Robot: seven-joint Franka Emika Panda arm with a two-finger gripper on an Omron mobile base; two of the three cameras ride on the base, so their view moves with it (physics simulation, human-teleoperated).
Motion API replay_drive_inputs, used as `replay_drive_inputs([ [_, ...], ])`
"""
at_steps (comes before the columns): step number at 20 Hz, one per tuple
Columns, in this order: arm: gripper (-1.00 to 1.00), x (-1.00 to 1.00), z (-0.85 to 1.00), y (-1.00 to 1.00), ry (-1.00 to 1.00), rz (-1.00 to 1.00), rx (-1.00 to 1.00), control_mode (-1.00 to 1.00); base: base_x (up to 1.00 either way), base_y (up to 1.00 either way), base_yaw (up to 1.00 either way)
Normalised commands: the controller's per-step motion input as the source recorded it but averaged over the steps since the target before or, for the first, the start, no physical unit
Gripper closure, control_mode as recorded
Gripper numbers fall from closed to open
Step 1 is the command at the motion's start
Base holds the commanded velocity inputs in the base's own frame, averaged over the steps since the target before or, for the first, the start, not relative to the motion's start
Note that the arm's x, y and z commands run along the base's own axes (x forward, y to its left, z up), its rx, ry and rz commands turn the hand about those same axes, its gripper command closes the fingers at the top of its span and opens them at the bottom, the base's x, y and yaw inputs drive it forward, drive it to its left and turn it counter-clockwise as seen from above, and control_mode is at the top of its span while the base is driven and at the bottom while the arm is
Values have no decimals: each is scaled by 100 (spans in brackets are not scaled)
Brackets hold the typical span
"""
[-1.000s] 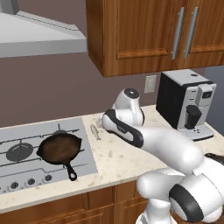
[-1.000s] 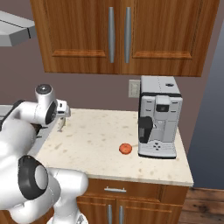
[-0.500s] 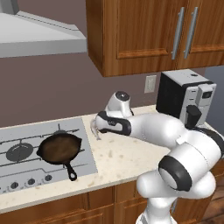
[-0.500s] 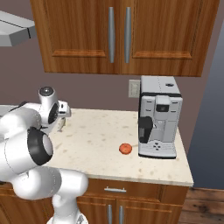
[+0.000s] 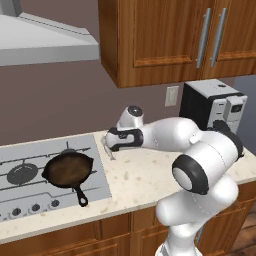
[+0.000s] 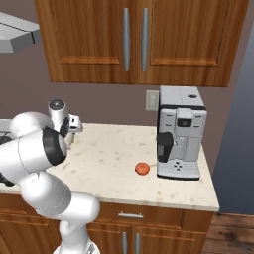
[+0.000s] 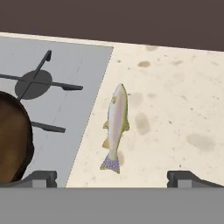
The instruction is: Place both pans onto different burners. Then place the squash and the fish on different pans.
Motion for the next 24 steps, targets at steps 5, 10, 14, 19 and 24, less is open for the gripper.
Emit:
replay_drive_inputs([
  [5, -100, 18, -22, 4, 0, -2, 0, -100, 0, 0, 0],
  [10, -100, 23, -19, 11, 0, -1, 0, -100, 0, 0, 0],
  [14, -100, 23, -14, 15, 0, -1, 0, -100, 0, 0, 0],
  [19, -100, 13, -17, 8, 0, -2, 0, -100, 0, 0, 0],
  [24, -100, 14, -18, 6, 0, -3, 0, -100, 0, 0, 0],
])
